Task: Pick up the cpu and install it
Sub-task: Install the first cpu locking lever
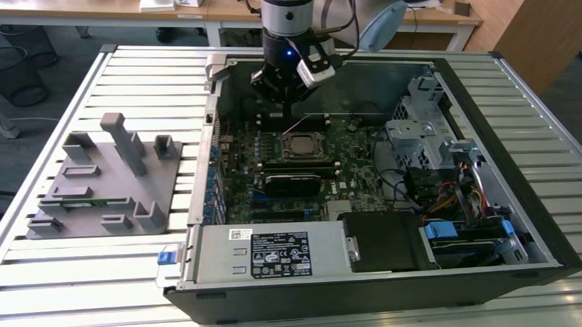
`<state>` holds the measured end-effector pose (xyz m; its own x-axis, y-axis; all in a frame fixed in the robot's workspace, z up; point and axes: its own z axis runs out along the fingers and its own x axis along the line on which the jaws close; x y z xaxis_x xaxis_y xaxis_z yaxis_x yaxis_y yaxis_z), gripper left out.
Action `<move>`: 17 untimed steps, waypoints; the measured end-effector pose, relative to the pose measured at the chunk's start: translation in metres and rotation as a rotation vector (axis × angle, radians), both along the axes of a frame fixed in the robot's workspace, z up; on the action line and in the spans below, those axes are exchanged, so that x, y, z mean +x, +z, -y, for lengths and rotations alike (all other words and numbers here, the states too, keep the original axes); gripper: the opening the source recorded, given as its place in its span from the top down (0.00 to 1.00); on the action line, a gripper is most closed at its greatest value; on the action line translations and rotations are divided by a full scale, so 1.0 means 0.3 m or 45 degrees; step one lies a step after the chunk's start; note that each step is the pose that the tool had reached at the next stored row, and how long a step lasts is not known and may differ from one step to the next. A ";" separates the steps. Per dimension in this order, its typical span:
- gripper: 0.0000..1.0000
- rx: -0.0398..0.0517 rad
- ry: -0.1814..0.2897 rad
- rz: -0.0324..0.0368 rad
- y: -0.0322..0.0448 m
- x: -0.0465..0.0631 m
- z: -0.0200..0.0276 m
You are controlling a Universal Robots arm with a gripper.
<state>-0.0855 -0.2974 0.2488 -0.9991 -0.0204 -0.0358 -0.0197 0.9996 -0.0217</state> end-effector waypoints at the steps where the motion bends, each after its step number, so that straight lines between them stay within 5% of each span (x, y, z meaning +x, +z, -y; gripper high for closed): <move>1: 0.89 0.004 0.000 0.0001 0.000 0.004 0.000; 4: 0.89 0.054 0.000 0.0002 -0.002 0.008 0.004; 5: 0.89 0.060 0.000 -0.0001 -0.003 0.008 0.005; 17: 0.89 0.059 0.041 -0.0010 -0.026 0.027 0.005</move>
<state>-0.0774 -0.2990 0.2410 -0.9980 -0.0509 -0.0367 -0.0519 0.9984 0.0243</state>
